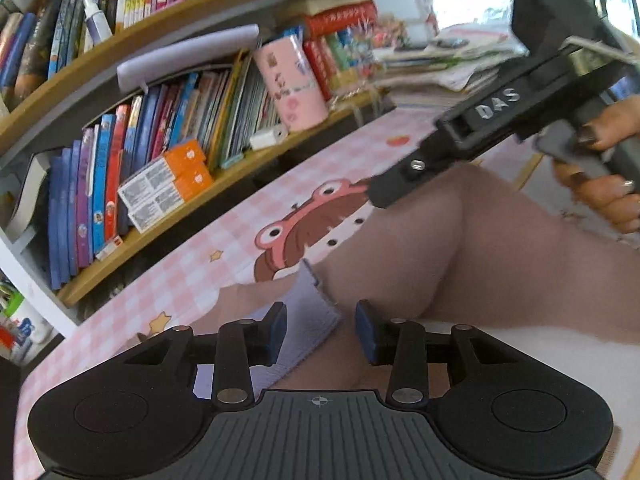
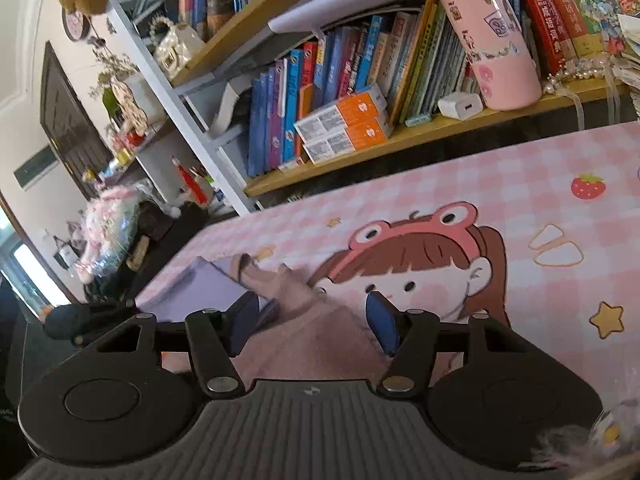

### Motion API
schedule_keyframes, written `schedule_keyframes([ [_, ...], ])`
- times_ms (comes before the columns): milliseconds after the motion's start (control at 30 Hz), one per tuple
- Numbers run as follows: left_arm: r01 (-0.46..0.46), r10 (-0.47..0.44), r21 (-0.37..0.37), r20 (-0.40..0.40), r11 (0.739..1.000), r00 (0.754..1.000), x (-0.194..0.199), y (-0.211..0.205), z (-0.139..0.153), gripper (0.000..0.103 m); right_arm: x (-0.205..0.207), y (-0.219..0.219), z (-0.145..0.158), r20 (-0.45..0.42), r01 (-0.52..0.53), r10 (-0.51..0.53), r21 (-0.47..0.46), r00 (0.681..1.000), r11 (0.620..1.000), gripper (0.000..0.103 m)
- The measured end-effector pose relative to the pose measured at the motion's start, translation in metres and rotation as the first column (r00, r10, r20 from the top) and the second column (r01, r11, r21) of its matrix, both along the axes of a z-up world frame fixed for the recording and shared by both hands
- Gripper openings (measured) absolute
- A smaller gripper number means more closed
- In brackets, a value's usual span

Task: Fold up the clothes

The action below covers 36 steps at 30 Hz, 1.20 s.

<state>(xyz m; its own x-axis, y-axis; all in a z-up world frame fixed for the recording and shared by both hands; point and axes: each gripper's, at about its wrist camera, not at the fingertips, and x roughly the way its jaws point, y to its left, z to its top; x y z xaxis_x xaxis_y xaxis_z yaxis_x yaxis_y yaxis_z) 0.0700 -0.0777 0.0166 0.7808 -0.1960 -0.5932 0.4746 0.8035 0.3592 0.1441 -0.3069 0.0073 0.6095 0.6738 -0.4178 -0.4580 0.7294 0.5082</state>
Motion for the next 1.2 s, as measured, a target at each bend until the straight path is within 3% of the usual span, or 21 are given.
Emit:
schedule_keyframes([
  [133,-0.015,0.016,0.031,-0.030,0.999,0.999,0.006,0.000,-0.009,0.039,-0.003,-0.003,-0.012,-0.044,0.001,-0.002,-0.037,0.999,0.999,0.054],
  [200,-0.017,0.018,0.020,-0.029,1.000,0.999,0.007,0.002,-0.009,0.037,-0.005,-0.005,-0.016,-0.058,-0.011,0.009,-0.038,0.998,0.999,0.043],
  [300,-0.038,0.037,-0.028,-0.031,0.999,0.999,0.007,0.012,-0.003,0.015,-0.007,-0.003,-0.019,-0.061,-0.034,0.031,-0.039,0.998,0.999,0.023],
  [367,-0.052,0.050,-0.061,-0.033,0.997,0.998,0.008,0.018,0.001,0.008,-0.009,0.000,-0.018,-0.046,-0.040,0.037,-0.051,0.998,0.998,0.019],
  [400,-0.059,0.057,-0.078,-0.035,0.995,0.998,0.008,0.022,0.003,0.004,-0.009,0.000,-0.018,-0.042,-0.036,0.034,-0.054,0.999,0.998,0.018],
  [767,-0.116,0.112,-0.164,-0.032,0.980,0.993,0.014,0.042,0.009,0.004,-0.008,0.002,-0.019,-0.031,-0.011,0.008,-0.077,0.999,0.997,0.017],
  [1067,-0.101,0.093,-0.173,-0.056,0.980,0.994,0.014,0.035,-0.005,0.004,-0.007,0.004,-0.019,-0.027,0.005,-0.008,-0.103,1.000,0.995,0.017],
  [1200,-0.096,0.089,-0.138,-0.054,0.986,0.995,0.014,0.026,-0.012,0.004,-0.006,0.004,-0.020,-0.031,0.008,-0.011,-0.111,0.999,0.994,0.017],
])
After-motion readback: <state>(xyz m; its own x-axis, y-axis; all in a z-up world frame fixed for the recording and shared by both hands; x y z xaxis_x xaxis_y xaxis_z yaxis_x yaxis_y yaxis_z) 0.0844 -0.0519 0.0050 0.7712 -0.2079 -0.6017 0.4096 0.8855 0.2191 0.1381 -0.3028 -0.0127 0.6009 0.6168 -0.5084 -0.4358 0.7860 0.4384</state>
